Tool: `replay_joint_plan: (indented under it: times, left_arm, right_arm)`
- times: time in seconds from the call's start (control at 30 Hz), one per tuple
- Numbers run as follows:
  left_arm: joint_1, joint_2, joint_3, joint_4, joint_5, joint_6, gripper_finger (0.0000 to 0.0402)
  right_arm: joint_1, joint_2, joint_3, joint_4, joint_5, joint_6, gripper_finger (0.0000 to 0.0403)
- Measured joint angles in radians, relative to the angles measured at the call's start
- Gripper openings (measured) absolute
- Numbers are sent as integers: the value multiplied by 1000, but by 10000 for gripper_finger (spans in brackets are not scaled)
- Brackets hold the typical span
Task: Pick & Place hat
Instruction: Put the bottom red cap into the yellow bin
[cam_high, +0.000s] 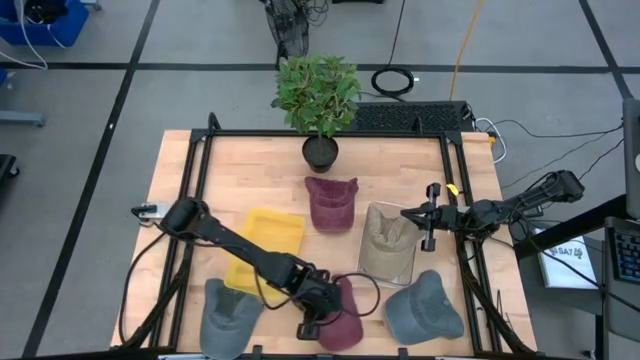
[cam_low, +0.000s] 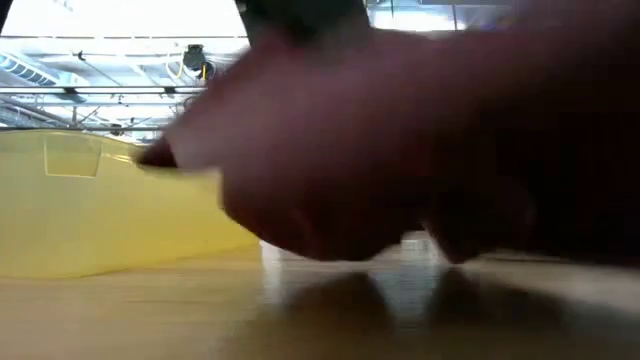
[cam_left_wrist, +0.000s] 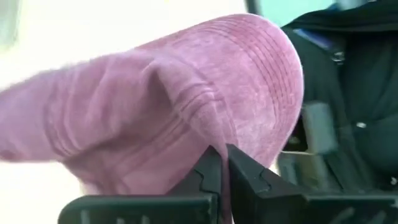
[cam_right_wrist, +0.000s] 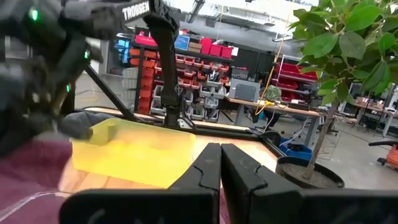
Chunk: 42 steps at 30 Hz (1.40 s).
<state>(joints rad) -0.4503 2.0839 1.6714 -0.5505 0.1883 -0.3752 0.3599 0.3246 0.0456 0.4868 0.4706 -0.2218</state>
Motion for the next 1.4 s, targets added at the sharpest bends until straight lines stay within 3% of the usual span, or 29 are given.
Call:
replay_joint_plan:
  times: [0.13, 0.27, 0.47, 0.6, 0.77, 1.4]
  left_arm:
    - [-17, -99, 0, -77, -37, 41, 6]
    - [-39, -234, 0, -242, -199, 72, 6]
    - [-82, -410, 0, -641, -414, 114, 6]
    - [-102, -453, 0, -878, -515, 124, 5]
    - [-112, -431, 0, -1007, -498, 215, 4]
    - [-39, -210, 0, -1021, -416, 527, 3]
  right_arm:
    - [0, 1, 0, 1, 0, 0, 0]
    - [0, 1, 0, 1, 0, 0, 0]
    - [0, 1, 0, 1, 0, 0, 0]
    - [0, 1, 0, 2, 0, 0, 0]
    - [0, 1, 0, 2, 0, 0, 0]
    - [0, 1, 0, -6, 0, 38, 0]
